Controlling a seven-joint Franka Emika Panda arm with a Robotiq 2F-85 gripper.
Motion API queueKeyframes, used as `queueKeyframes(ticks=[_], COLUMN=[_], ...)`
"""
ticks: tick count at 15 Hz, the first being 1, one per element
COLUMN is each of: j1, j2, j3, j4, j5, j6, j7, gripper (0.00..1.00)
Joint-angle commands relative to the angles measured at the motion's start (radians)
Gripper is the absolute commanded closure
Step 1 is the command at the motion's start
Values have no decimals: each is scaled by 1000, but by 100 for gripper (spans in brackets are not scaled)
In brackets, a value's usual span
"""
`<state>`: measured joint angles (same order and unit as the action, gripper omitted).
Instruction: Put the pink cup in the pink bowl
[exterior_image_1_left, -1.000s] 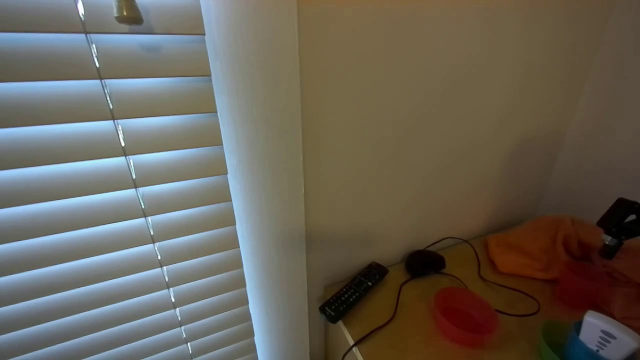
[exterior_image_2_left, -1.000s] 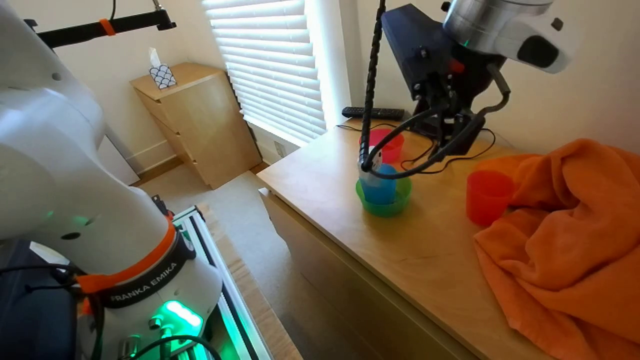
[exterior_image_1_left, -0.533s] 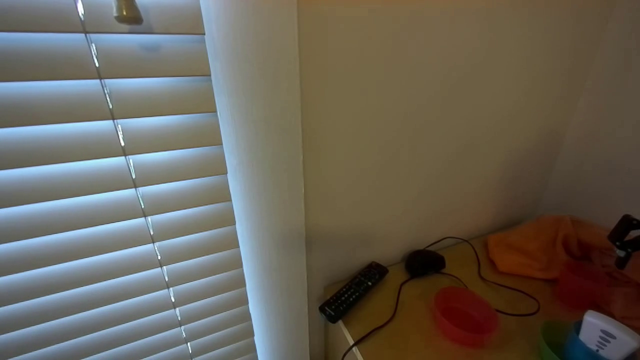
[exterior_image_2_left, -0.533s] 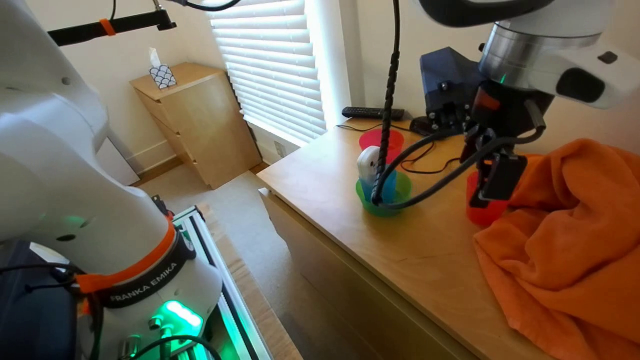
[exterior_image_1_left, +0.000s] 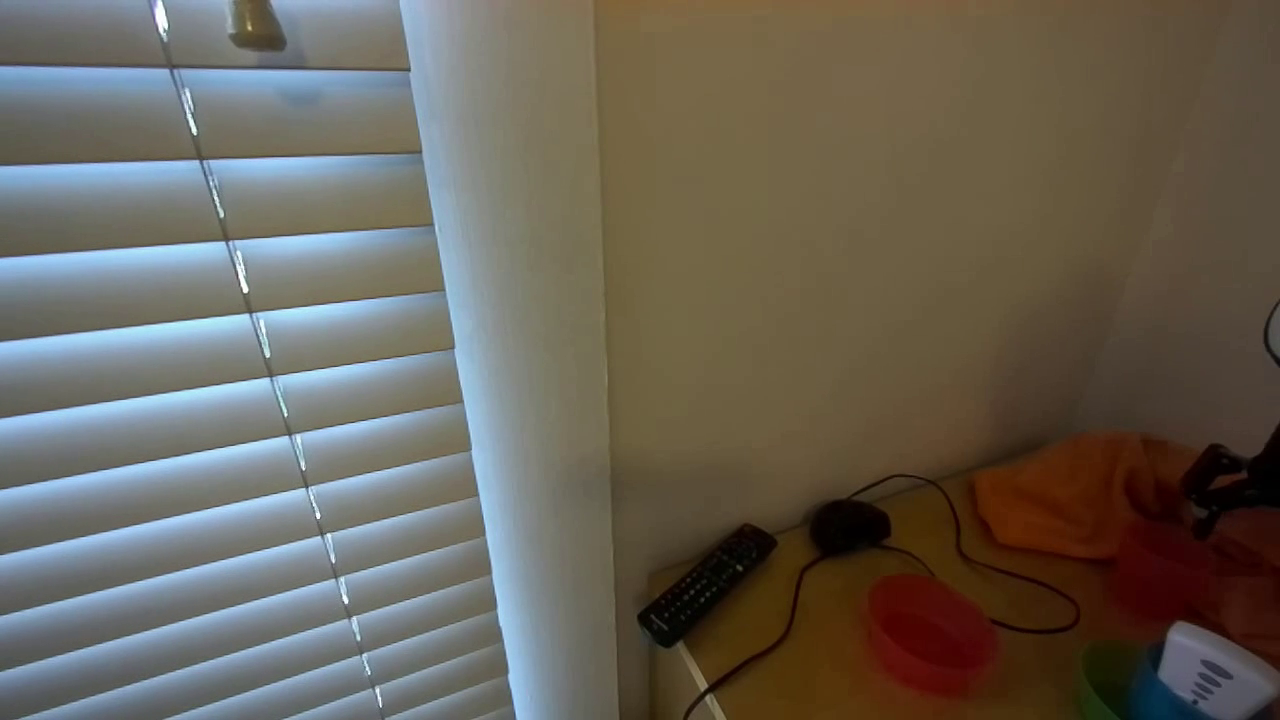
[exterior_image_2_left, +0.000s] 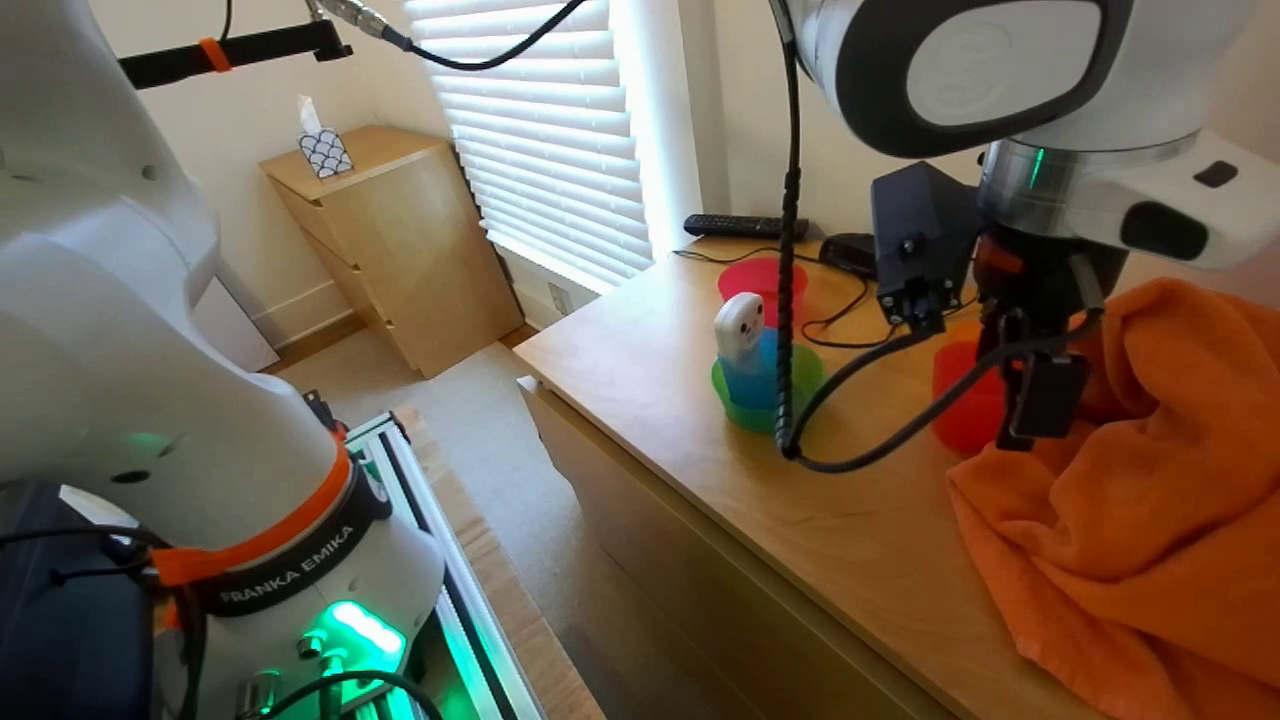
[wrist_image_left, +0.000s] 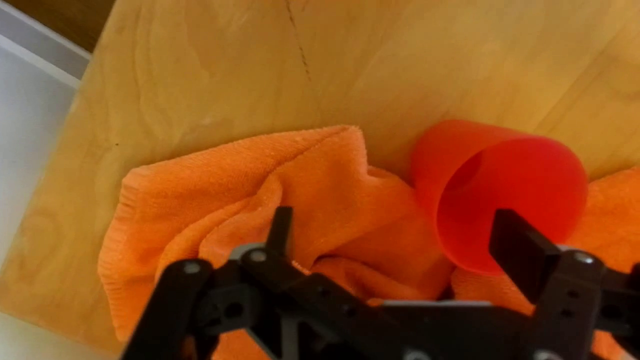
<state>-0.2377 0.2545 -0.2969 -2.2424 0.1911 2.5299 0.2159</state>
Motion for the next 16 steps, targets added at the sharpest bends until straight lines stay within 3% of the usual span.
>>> queueKeyframes(ticks=[1, 2, 4, 13, 16], j1=[-3, -3, -6, 2, 5], j2=[35, 42, 66, 99, 80], j3=[33, 37, 44, 59, 67], j4=[18, 20, 36, 54, 44], j5=[12, 13, 13, -1, -2], j6=[25, 32, 43, 44, 40], j7=[0, 0, -4, -10, -18], gripper=[3, 27, 28, 98, 100])
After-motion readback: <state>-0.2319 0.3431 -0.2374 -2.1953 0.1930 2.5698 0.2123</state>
